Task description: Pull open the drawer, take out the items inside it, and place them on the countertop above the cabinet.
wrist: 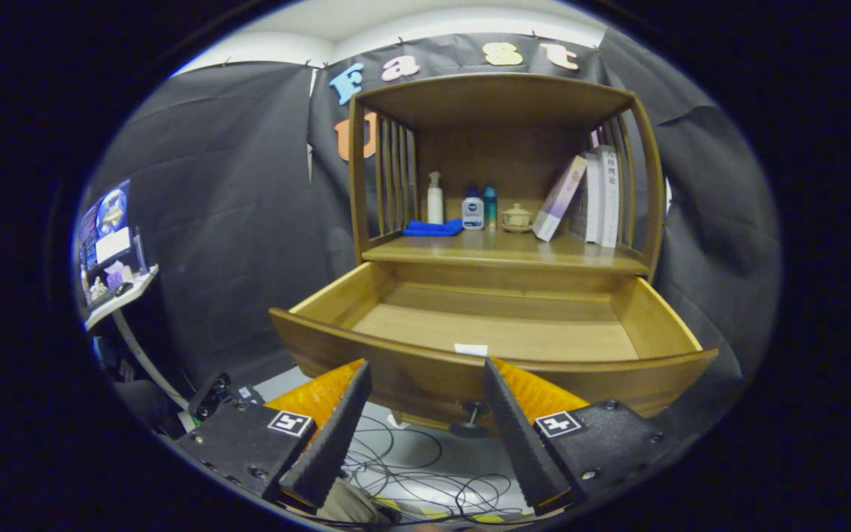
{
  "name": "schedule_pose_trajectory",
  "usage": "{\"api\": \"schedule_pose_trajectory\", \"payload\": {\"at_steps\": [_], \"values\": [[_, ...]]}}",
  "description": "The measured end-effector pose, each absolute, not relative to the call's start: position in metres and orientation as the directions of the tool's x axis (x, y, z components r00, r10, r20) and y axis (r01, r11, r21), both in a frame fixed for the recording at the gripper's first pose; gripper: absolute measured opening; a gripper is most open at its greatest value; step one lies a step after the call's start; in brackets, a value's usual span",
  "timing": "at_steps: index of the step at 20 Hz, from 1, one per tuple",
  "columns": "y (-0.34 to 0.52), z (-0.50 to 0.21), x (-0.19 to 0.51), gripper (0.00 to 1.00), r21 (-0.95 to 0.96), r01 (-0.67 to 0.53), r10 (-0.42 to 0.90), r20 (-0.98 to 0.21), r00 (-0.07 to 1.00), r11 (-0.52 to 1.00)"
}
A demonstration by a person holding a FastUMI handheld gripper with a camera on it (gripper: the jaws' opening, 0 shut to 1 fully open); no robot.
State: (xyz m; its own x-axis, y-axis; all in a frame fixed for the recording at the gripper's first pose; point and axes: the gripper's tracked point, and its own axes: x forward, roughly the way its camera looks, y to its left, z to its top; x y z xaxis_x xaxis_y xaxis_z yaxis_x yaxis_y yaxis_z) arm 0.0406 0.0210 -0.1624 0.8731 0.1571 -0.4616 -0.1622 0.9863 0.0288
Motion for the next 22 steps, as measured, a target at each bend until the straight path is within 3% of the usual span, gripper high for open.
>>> {"api": "schedule_pose_trajectory", "payload": {"at_steps": [5,9,18,22], "values": [[0.017,-0.159,0.080,0.96,0.029,-0.189,0.171,-0.571,0.803,0.982],[0.003,-0.161,0.109,0.96,-0.032,-0.159,0.094,-0.687,0.721,0.987],[0.006,-0.209,0.152,0.96,-0.030,-0.175,0.065,-0.856,0.513,0.984],[0.004,-0.237,0.158,0.96,0.007,-0.159,0.067,-0.925,0.373,0.987]]}}
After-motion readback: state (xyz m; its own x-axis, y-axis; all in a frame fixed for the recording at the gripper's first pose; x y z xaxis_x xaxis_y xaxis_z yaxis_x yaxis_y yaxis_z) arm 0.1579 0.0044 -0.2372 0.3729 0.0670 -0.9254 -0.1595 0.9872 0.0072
